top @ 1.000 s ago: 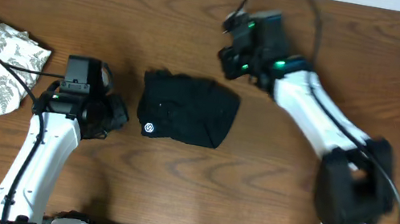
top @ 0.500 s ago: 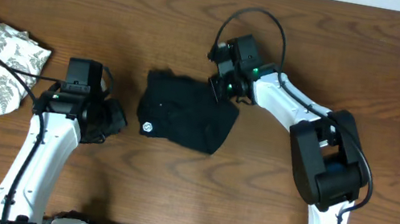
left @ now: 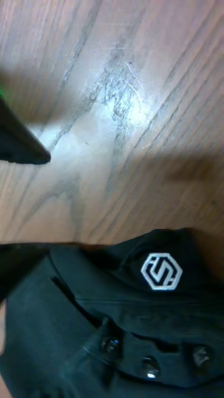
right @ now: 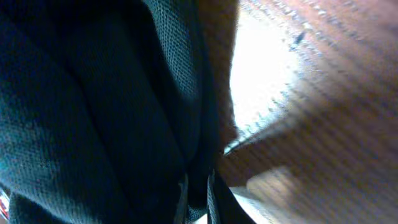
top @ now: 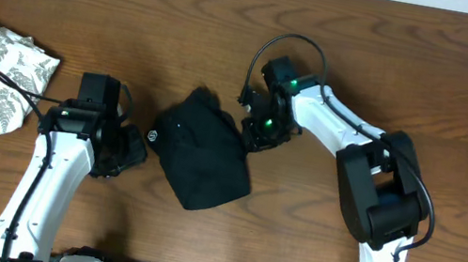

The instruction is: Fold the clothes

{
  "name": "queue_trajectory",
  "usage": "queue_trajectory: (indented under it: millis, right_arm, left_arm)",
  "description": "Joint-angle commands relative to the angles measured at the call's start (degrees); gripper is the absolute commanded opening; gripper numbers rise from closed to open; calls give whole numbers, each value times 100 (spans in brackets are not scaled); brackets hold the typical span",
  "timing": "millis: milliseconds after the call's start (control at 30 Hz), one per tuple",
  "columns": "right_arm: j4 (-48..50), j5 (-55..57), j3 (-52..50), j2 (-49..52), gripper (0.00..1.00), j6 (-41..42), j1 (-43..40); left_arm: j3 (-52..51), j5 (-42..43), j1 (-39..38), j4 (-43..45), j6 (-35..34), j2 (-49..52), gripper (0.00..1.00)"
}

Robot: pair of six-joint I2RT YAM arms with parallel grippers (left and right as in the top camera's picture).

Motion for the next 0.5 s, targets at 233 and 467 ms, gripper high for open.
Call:
queue_trajectory:
  millis: [233, 467]
  right_arm:
    - [-358, 1351, 933, -730, 17, 450, -643]
    - [-557, 505, 1311, -1414, 13, -385, -470]
  left_arm:
    - [-87, 170, 4, 203, 153, -26, 61]
    - [-129, 476, 4, 634, 435, 22, 61]
